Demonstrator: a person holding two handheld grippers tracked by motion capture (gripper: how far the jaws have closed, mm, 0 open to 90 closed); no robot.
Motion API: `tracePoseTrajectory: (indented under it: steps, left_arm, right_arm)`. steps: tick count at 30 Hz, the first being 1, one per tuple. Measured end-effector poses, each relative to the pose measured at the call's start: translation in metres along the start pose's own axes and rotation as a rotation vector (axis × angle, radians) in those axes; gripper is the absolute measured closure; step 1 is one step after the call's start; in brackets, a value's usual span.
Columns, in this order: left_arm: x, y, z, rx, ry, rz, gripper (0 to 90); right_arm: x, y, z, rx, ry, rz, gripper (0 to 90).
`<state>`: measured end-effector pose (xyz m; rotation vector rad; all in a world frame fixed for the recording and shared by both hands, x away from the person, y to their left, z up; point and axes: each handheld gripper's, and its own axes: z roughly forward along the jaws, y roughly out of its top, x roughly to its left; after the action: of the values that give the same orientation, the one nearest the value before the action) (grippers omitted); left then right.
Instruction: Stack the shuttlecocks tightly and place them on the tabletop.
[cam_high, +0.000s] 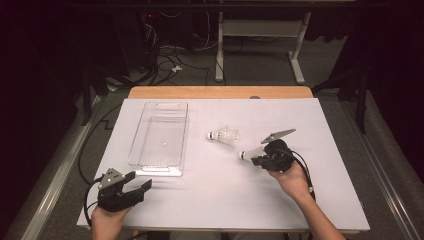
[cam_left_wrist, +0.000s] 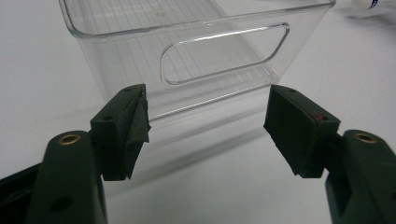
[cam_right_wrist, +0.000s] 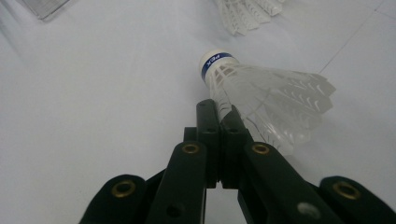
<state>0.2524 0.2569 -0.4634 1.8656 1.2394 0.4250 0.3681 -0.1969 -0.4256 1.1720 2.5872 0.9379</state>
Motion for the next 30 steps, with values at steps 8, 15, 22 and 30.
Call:
tracePoseTrajectory:
  steps: [8, 15, 22, 30]
  left_arm:
    - [0.000, 0.000, 0.000, 0.001, 0.002, 0.001, 31.6]
    - [0.000, 0.000, 0.000, -0.001, 0.002, 0.002, 31.6]
    - [0.000, 0.000, 0.000, 0.001, 0.002, 0.004, 31.6]
    - [0.000, 0.000, 0.000, 0.001, 0.002, 0.004, 31.6]
  right_arm:
    - [-0.005, 0.009, 0.000, -0.014, -0.008, 0.009, 90.0]
    - [-0.009, 0.016, 0.002, -0.012, -0.021, 0.023, 90.0]
    - [-0.012, 0.022, 0.004, -0.019, -0.029, 0.033, 90.0]
    - [-0.015, 0.026, 0.008, -0.016, -0.031, 0.049, 90.0]
